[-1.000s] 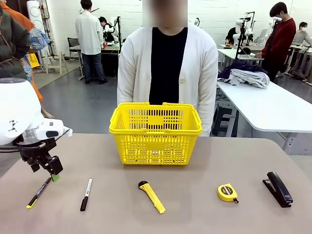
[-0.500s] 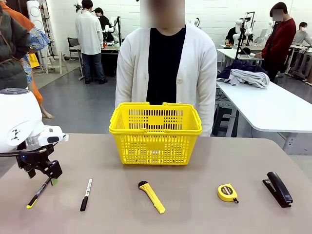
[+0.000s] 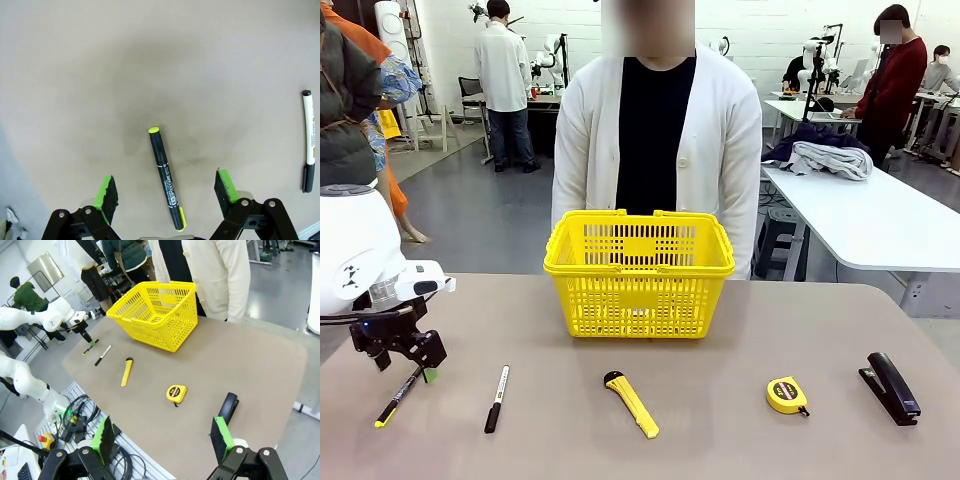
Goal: Place the items the person wants into the basket.
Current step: Pick up the item the person points to and place it in the Market Basket.
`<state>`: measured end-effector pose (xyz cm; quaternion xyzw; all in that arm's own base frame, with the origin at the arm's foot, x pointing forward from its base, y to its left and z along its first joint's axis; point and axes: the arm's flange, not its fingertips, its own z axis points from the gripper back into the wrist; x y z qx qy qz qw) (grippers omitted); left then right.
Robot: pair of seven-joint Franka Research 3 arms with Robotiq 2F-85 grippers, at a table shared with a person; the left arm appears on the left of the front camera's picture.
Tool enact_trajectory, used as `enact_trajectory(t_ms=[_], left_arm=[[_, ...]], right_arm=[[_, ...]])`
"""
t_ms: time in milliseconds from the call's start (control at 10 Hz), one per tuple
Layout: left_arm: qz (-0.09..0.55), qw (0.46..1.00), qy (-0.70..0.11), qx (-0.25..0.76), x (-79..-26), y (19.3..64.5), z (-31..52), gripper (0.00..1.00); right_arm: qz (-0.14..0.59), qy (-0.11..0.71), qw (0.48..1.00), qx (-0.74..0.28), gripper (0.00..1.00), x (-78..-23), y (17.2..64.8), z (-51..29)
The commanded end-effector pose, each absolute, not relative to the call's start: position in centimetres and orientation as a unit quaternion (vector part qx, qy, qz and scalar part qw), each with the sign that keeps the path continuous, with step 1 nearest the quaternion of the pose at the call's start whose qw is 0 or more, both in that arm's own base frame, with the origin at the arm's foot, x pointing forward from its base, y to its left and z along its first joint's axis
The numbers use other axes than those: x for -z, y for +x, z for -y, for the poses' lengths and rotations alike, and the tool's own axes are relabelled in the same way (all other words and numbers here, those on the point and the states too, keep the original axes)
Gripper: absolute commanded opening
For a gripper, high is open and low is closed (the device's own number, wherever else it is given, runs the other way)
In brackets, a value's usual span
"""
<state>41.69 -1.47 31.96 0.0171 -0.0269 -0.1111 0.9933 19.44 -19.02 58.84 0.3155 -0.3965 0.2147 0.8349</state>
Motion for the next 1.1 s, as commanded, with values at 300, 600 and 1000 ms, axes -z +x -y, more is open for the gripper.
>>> enact_trajectory(t_ms=[300, 600, 1000], left_arm=[[0.023, 0.994, 0.011, 0.106, -29.2, 35.5, 1.2, 1.00], [0.016, 0.994, 0.005, 0.108, -28.7, 35.6, 1.1, 1.00], [0.025, 0.993, 0.006, 0.113, -29.0, 35.4, 1.0, 0.00]], right_arm=[[0.400, 0.321, 0.830, -0.220, 1.00, -58.9, 19.5, 19.0], [0.400, 0.321, 0.830, -0.220, 1.00, -58.9, 19.5, 19.0], [0.400, 0.321, 0.830, -0.220, 1.00, -58.9, 19.5, 19.0]])
